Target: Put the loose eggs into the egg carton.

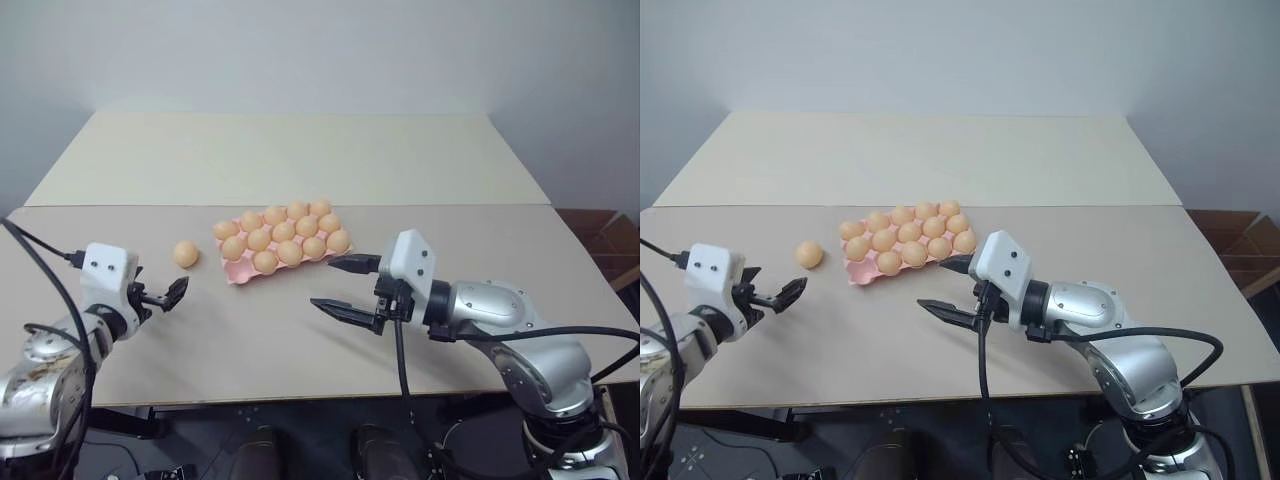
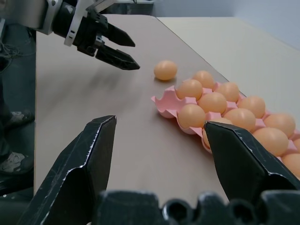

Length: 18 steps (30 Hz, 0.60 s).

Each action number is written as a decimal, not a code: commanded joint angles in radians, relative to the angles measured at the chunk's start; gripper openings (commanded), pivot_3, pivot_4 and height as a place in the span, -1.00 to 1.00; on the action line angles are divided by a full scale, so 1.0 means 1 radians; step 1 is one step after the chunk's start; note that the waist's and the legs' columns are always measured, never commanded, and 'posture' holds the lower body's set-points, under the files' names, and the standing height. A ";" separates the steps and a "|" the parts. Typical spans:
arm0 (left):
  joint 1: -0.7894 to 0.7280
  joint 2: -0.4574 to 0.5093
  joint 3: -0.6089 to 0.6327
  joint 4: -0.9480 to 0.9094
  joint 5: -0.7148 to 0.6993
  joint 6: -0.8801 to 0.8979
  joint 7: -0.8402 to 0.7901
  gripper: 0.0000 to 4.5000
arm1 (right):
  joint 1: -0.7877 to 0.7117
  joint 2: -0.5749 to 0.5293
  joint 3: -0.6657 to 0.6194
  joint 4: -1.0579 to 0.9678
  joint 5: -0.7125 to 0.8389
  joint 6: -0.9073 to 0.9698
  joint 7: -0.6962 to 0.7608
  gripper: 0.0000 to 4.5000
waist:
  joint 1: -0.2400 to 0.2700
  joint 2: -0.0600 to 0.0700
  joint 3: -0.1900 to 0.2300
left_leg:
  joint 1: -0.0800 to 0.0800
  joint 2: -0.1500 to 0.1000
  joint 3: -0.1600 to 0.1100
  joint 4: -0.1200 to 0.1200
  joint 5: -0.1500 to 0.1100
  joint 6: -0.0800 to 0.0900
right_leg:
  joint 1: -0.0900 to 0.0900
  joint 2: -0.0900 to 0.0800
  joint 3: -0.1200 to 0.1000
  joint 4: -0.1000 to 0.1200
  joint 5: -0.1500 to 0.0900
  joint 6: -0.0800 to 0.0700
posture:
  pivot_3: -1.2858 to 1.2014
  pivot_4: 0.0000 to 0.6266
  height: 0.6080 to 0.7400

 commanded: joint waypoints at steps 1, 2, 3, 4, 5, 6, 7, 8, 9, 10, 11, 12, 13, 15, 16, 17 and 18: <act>-0.061 -0.016 -0.034 0.029 0.035 -0.005 0.040 1.00 | -0.035 0.013 0.012 -0.008 -0.010 -0.039 -0.011 0.59 | 0.002 0.000 0.000 | 0.000 0.000 0.000 0.000 0.000 0.000 | 0.000 0.000 0.000 0.000 0.000 0.000 | 0.03 -0.52 1.00; -0.075 -0.019 -0.044 0.044 0.045 -0.005 0.050 1.00 | -0.041 0.017 0.018 -0.005 -0.012 -0.040 -0.013 0.59 | 0.003 0.000 0.000 | 0.000 0.000 0.000 0.000 0.000 0.000 | 0.000 0.000 0.000 0.000 0.000 0.000 | 0.03 -0.52 1.00; -0.088 -0.023 -0.051 0.061 0.053 -0.006 0.055 1.00 | -0.046 0.020 0.027 -0.002 -0.018 -0.045 -0.015 0.59 | 0.003 0.000 0.000 | -0.001 0.000 0.000 0.000 0.000 0.000 | 0.000 0.000 0.000 0.000 0.000 0.000 | 0.03 -0.52 1.00; -0.103 -0.028 -0.054 0.080 0.057 -0.006 0.058 1.00 | -0.051 0.024 0.034 0.001 -0.024 -0.048 -0.017 0.59 | 0.003 0.000 0.000 | -0.001 0.000 0.000 0.000 0.000 0.000 | -0.001 0.000 0.000 0.000 0.000 0.000 | 0.03 -0.52 1.00; -0.118 -0.031 -0.059 0.100 0.060 -0.005 0.060 1.00 | -0.055 0.027 0.042 0.005 -0.031 -0.053 -0.019 0.59 | 0.003 0.000 0.000 | -0.001 0.000 0.000 0.000 0.000 0.000 | -0.001 0.000 0.000 0.000 0.000 0.000 | 0.03 -0.52 1.00; -0.135 -0.032 -0.068 0.123 0.066 -0.011 0.058 1.00 | -0.060 0.031 0.049 0.009 -0.038 -0.059 -0.022 0.59 | 0.002 0.000 0.000 | -0.001 0.000 0.000 0.000 0.000 0.000 | -0.001 0.000 0.000 0.000 0.000 0.000 | 0.03 -0.52 1.00; -0.156 -0.033 -0.080 0.151 0.072 -0.018 0.056 1.00 | -0.066 0.036 0.057 0.015 -0.045 -0.063 -0.025 0.59 | 0.002 0.000 0.000 | -0.001 0.000 0.000 0.000 0.000 0.000 | -0.001 0.000 0.000 0.000 0.000 0.000 | 0.03 -0.52 1.00; -0.179 -0.034 -0.092 0.179 0.077 -0.023 0.053 1.00 | -0.072 0.041 0.063 0.020 -0.051 -0.067 -0.028 0.59 | 0.002 0.000 0.000 | -0.001 0.000 0.000 0.000 0.000 0.000 | -0.001 0.000 0.000 0.000 0.000 0.000 | 0.03 -0.52 1.00; -0.206 -0.039 -0.100 0.211 0.080 -0.027 0.050 1.00 | -0.079 0.047 0.070 0.025 -0.058 -0.072 -0.030 0.59 | 0.003 0.000 0.000 | -0.001 0.000 0.000 0.000 0.000 0.000 | -0.001 0.000 0.000 0.000 0.001 0.001 | 0.03 -0.52 1.00; -0.232 -0.040 -0.110 0.244 0.084 -0.029 0.043 1.00 | -0.086 0.052 0.075 0.031 -0.064 -0.077 -0.031 0.59 | 0.003 0.000 0.000 | -0.001 0.000 0.000 0.000 0.000 0.000 | 0.000 0.000 0.000 0.000 0.001 0.001 | 0.03 -0.52 1.00; -0.252 -0.040 -0.120 0.273 0.091 -0.036 0.039 1.00 | -0.091 0.058 0.078 0.036 -0.067 -0.080 -0.032 0.59 | 0.003 0.000 0.000 | -0.001 0.000 0.000 0.000 0.000 0.000 | 0.000 0.000 0.000 0.000 0.001 0.001 | 0.03 -0.52 1.00; -0.271 -0.042 -0.126 0.301 0.097 -0.039 0.040 1.00 | -0.095 0.061 0.082 0.040 -0.071 -0.085 -0.031 0.59 | 0.003 0.000 0.000 | -0.001 0.000 0.000 0.000 0.000 0.000 | 0.000 0.000 0.000 0.000 0.001 0.001 | 0.03 -0.52 1.00; -0.284 -0.042 -0.130 0.322 0.102 -0.044 0.039 1.00 | -0.097 0.064 0.084 0.044 -0.074 -0.088 -0.031 0.59 | 0.003 0.000 0.000 | -0.001 0.000 0.000 0.000 0.000 0.000 | 0.000 0.000 0.000 0.000 0.001 0.001 | 0.03 -0.52 1.00; -0.304 -0.044 -0.133 0.361 0.105 -0.045 0.036 1.00 | -0.101 0.068 0.088 0.052 -0.081 -0.095 -0.029 0.59 | 0.002 0.000 0.000 | -0.002 -0.001 0.000 0.000 0.000 0.000 | -0.001 0.000 0.000 0.000 0.001 0.001 | 0.03 -0.52 1.00; -0.312 -0.045 -0.136 0.378 0.106 -0.048 0.031 1.00 | -0.103 0.069 0.089 0.055 -0.085 -0.098 -0.029 0.59 | 0.001 0.000 0.000 | -0.002 0.000 0.000 0.000 0.000 0.000 | -0.001 0.000 0.000 0.000 0.001 0.001 | 0.03 -0.52 1.00; -0.326 -0.045 -0.144 0.409 0.110 -0.057 0.022 1.00 | -0.104 0.072 0.090 0.060 -0.089 -0.103 -0.030 0.59 | 0.001 0.000 0.000 | -0.002 0.000 0.000 0.000 0.000 0.000 | -0.001 0.000 0.000 0.000 0.001 0.001 | 0.03 -0.52 1.00; -0.337 -0.045 -0.151 0.435 0.115 -0.069 0.015 1.00 | -0.106 0.075 0.092 0.063 -0.092 -0.106 -0.032 0.59 | 0.002 0.000 0.000 | -0.002 0.000 0.000 0.000 0.000 0.000 | -0.001 0.000 0.000 0.000 0.001 0.001 | 0.03 -0.52 1.00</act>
